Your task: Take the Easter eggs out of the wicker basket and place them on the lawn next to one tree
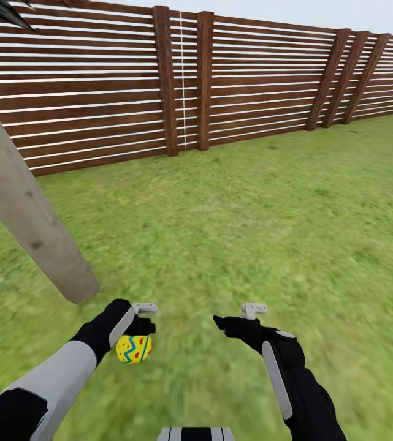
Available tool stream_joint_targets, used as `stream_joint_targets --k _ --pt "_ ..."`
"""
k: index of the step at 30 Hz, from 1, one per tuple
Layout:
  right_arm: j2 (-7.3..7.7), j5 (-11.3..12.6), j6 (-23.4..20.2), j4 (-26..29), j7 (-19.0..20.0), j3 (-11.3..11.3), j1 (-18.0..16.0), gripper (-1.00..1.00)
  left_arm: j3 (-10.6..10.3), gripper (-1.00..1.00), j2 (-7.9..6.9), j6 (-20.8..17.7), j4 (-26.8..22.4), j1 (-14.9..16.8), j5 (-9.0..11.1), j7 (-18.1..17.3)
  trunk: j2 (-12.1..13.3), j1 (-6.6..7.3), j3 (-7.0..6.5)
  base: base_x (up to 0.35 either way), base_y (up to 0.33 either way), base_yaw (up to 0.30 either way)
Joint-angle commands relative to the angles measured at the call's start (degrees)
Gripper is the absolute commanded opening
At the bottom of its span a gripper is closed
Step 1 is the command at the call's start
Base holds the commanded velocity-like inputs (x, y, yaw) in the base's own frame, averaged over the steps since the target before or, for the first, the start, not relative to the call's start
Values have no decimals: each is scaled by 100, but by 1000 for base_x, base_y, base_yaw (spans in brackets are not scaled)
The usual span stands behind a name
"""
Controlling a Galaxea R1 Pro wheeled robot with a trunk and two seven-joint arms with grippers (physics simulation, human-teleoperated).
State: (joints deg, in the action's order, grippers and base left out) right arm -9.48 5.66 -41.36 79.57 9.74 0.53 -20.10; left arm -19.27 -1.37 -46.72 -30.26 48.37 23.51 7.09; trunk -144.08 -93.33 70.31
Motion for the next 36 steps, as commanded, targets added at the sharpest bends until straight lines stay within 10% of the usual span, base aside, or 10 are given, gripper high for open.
stream_joint_targets --k 1,14,36 --pt "-2 50 -30 7 -16 -4 -2 100 -40 100 -7 -121 -12 7 66 53 0 3 -18 0 0 0" --pt "-2 50 -30 12 -16 -9 -2 100 3 100 -14 -1284 -238 18 59 94 17 37 -306 0 0 0" --pt "8 45 -39 4 -16 -12 -2 100 -23 100 -5 -1328 -268 278 27 99 47 94 -793 0 0 0"
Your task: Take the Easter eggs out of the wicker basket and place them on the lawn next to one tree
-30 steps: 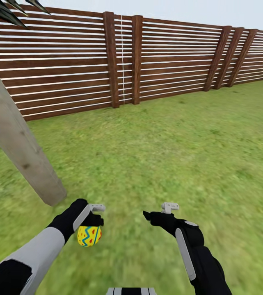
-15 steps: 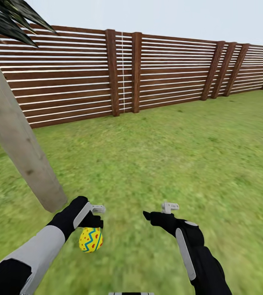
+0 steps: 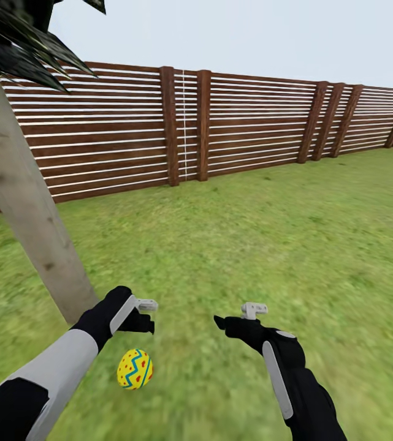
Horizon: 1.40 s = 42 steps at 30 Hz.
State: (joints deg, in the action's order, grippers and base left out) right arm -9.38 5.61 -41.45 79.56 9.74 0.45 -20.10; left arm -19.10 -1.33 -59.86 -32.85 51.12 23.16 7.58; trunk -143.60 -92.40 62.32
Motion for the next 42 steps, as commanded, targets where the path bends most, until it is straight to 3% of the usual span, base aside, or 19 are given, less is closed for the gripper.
stream_joint_targets --k 1,28,42 --pt "0 50 -30 6 -16 -6 -3 100 -41 100 -8 -14 -9 3 60 52 0 3 -17 0 0 0" --pt "-3 51 -30 -7 -16 92 -3 100 -50 100 4 -14 -19 -4 57 202 36 73 -616 -36 0 0" --pt "-3 54 -22 -10 -16 93 -3 100 -50 100 55 -14 -15 2 57 309 597 380 -867 -43 0 0"
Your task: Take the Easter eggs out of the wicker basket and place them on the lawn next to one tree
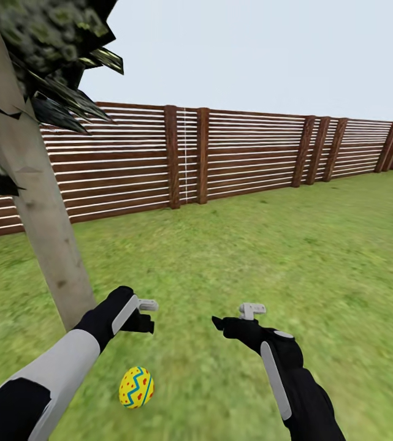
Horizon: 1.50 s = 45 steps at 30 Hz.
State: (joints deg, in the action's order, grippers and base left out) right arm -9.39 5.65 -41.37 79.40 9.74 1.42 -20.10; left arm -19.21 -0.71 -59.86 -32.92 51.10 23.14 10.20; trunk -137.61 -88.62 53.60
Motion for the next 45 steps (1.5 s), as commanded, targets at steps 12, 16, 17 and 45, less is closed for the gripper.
stream_joint_targets --k 12,16,17,45 --pt "-2 52 -37 12 -16 1 -3 100 -39 100 29 -14 -7 -2 59 168 480 265 -210 -4 0 0" --pt "-2 57 -37 11 -16 5 -3 100 -41 100 52 -14 -8 2 59 173 641 353 -282 0 0 0" --pt "-2 55 -37 12 -16 4 -3 100 -41 100 54 -14 -7 2 59 174 681 375 -300 0 0 0" --pt "-15 59 -38 28 -7 130 -3 100 -65 100 132 -14 -3 3 53 309 1804 990 -802 0 0 0"
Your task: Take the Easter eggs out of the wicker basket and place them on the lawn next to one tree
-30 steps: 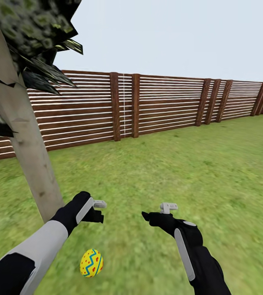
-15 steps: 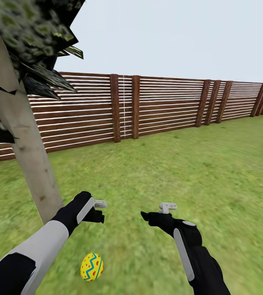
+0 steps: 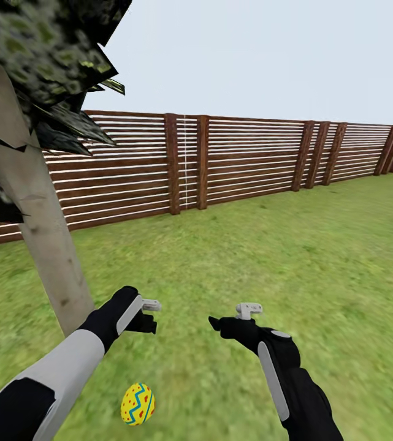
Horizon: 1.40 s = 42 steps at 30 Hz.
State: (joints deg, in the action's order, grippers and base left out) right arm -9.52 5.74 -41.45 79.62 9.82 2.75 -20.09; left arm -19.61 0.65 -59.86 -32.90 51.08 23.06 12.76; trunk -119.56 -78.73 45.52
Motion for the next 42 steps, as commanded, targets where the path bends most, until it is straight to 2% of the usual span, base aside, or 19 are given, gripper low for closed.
stream_joint_targets --k 1,16,31,42 --pt "0 50 -30 6 -15 -3 -3 100 -25 100 -2 -14 -5 4 62 56 39 23 -12 0 0 0" --pt "2 50 -23 7 -15 -3 -3 100 -25 100 9 -14 -10 7 67 136 640 353 -282 -13 0 0" --pt "1 50 -23 1 -19 2 -3 100 -34 100 75 -14 -7 6 59 180 1242 682 -551 -283 0 2" --pt "-3 50 -29 -4 -20 3 -3 100 -34 100 114 -14 -5 7 66 337 1683 924 -749 -45 0 217"
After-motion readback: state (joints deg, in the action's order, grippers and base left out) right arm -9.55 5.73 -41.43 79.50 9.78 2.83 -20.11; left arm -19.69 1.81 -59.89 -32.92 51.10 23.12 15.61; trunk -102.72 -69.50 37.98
